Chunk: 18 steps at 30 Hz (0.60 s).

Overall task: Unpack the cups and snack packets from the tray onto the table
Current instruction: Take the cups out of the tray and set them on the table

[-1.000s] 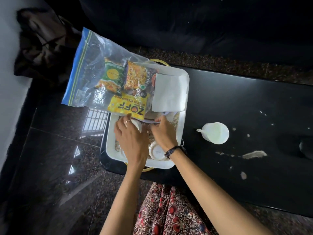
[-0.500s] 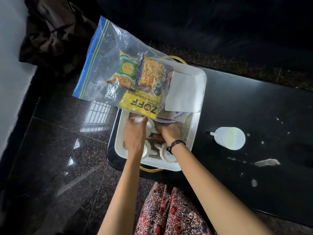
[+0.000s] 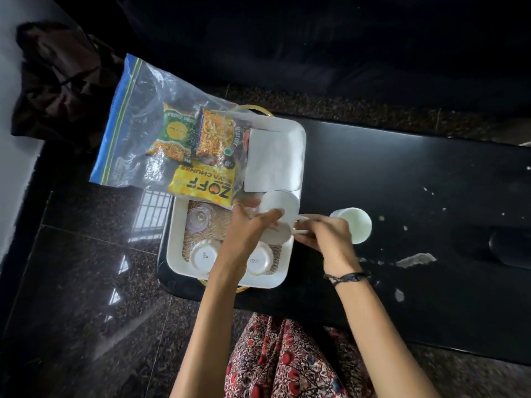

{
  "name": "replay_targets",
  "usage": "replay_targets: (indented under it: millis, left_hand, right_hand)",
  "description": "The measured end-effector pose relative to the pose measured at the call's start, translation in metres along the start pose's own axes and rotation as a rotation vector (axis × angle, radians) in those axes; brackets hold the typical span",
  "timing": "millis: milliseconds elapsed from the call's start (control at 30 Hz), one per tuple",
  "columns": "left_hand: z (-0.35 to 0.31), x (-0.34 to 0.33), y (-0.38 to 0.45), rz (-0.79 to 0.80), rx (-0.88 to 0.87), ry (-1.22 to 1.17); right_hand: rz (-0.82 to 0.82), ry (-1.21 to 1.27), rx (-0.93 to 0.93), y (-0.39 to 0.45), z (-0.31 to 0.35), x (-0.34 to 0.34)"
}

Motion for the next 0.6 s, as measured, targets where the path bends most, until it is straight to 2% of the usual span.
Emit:
replay_targets:
  millis: [100,200,333,467,600]
  left_hand:
    - [-0.011,-0.04,-0.007,0.214,0.021,-0.01]
    - [-0.021,-0.078,-0.012,0.29,-0.054,0.062]
    - [-0.033,-0.133,-0.022,0.409,-0.262,0.367]
    - [-0.036,-0.19,-0.035,0.341,-0.554,0.703]
    - [-0.021,-0.231,-0.044,0.247,-0.706,0.621]
  right_hand:
    - [-0.017,-0.066,0.187,-0.007,0.028,0.043]
    - [-0.038,-0.165,0.341,-0.014,0.049,0.086]
    - [-0.045,-0.205,0.505,-0.024,0.063,0.143]
    - [-0.109,-0.325,0.615,-0.023,0.066,0.195]
    - [-0.153,-0.46,0.679,-0.008,0.065,0.234]
Point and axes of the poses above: each hand's wrist, its own y-axis towards the middle knuckle, its own x-axis out of the back of the hand, z = x × y, the point moved 5 cm from there along y, towards the middle knuckle, and after that the axes turned 7 degrees about y, right-handed, at the moved point
